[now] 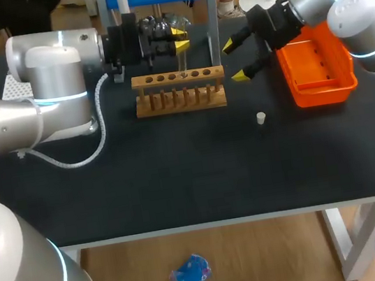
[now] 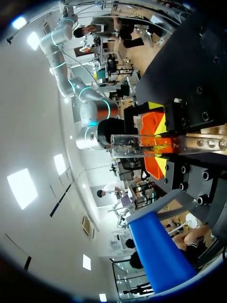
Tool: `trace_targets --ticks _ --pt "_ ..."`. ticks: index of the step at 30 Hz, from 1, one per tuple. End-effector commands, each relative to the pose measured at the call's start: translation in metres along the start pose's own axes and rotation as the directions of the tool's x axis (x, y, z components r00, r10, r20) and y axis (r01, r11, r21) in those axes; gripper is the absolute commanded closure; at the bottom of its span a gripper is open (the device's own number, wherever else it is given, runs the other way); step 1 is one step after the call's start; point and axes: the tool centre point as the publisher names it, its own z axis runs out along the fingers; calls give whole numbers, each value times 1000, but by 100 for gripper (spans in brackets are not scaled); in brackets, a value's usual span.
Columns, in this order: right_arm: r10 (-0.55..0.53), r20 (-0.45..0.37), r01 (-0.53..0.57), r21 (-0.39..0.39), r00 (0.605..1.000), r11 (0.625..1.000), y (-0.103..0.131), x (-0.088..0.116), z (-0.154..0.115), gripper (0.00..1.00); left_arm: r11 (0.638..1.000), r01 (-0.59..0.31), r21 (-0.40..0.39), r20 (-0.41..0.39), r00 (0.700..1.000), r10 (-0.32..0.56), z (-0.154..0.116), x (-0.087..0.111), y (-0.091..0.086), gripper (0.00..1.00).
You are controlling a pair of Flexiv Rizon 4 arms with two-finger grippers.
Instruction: Invert the test tube, pick up the pipette, mount the tip to pipette, aspirate from beaker and dispense into the tube, eject the tip, return the pipette, and cap with the stopper.
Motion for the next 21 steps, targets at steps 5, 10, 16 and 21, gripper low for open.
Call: trace_targets --ticks 5,10,16,21 --pt "-1 -2 1 0 1000 1000 -1 -1 0 0 1000 3 3 -8 1000 -3 3 -2 6 100" --pt "-1 -2 1 0 1000 1000 -1 -1 0 0 1000 -2 -9 -14 1000 2 4 -2 11 100" --pt "-1 -2 1 0 1000 1000 -1 -1 0 0 1000 1 -15 -16 1000 -2 5 -3 18 100" --pt "-1 -2 1 0 1000 1000 -1 -1 0 0 1000 9 -13 -17 1000 -9 6 -2 25 100"
